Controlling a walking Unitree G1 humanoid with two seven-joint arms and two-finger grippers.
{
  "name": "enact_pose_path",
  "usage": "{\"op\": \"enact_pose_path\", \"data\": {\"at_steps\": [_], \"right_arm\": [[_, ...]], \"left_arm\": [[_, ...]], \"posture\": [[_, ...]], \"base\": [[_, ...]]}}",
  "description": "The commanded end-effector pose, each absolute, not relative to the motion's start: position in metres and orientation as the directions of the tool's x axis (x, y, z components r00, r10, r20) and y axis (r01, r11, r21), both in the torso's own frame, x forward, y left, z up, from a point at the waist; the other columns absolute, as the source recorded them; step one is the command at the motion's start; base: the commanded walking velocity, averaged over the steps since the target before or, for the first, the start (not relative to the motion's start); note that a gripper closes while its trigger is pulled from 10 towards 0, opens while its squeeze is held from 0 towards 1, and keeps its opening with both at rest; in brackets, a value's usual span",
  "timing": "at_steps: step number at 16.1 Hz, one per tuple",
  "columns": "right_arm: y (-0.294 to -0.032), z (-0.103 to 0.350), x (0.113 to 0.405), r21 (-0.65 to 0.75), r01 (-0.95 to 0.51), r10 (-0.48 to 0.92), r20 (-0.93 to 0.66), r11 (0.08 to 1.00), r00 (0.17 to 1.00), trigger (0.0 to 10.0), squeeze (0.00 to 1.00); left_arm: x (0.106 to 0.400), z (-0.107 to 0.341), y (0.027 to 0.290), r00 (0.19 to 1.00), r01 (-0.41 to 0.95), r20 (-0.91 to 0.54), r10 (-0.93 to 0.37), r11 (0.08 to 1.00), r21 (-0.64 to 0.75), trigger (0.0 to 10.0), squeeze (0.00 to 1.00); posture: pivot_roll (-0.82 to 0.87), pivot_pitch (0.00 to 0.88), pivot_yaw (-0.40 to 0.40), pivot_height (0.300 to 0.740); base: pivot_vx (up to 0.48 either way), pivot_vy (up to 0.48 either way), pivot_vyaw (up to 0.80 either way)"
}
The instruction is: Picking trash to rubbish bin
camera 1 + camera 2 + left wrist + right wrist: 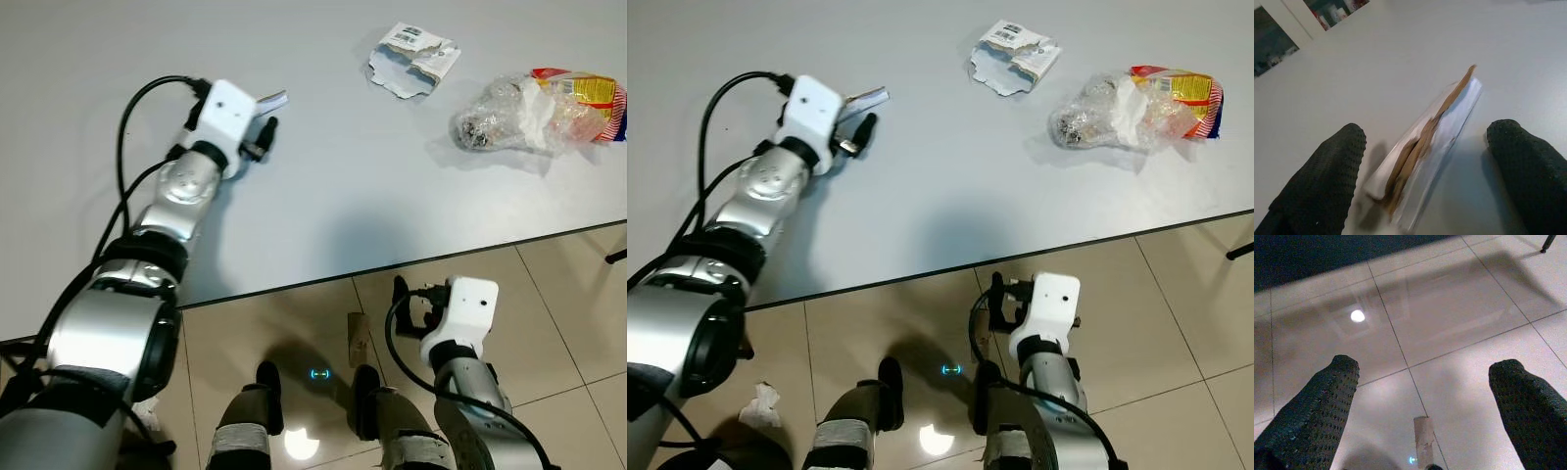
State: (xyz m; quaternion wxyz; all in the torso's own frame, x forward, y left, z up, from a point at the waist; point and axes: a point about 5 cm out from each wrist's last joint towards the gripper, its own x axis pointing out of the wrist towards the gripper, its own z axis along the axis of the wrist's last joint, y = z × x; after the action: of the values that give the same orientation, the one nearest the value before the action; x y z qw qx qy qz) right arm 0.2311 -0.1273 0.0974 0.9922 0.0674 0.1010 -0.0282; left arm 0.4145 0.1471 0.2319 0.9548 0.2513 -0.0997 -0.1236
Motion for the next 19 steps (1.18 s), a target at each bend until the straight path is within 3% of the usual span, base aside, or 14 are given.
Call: {"op": "enact_pose_path", "data": {"at_steps": [1,8,9,10,19], "right_arm": [[-0.120,0.095,0.224,0.165,0.073,-0.034,-0.231,0.984,0.972,10.0,0.00],[-0.120,0.093,0.217,0.166,0.082,-0.039,-0.248,0.983,0.968,10.0,0.00],[-0.119,0.093,0.217,0.167,0.082,-0.038,-0.250,0.983,0.967,10.0,0.00],[-0.119,0.093,0.217,0.168,0.081,-0.037,-0.251,0.983,0.967,10.0,0.00],[-0.119,0.094,0.217,0.168,0.075,-0.031,-0.253,0.983,0.967,10.0,0.00]], "left_arm": [[0.411,0.196,0.147,0.963,0.240,-0.026,-0.267,0.813,0.530,10.0,0.00],[0.415,0.191,0.151,0.997,0.068,-0.065,-0.040,0.852,0.519,9.6,0.00],[0.415,0.189,0.152,0.997,0.055,-0.078,-0.018,0.858,0.511,1.1,0.00],[0.414,0.187,0.153,0.995,0.056,-0.096,-0.008,0.860,0.507,0.0,0.00],[0.414,0.183,0.151,0.991,0.065,-0.132,-0.005,0.890,0.451,0.0,0.00]], "posture": [[-0.08,0.433,0.038,0.740],[-0.10,0.441,0.036,0.740],[-0.10,0.440,0.036,0.740],[-0.10,0.440,0.036,0.740],[-0.10,0.436,0.028,0.740]], "base": [[0.000,0.000,0.00],[0.000,0.000,0.00],[0.000,0.000,0.00],[0.000,0.000,0.00],[0.000,0.000,0.00]]}}
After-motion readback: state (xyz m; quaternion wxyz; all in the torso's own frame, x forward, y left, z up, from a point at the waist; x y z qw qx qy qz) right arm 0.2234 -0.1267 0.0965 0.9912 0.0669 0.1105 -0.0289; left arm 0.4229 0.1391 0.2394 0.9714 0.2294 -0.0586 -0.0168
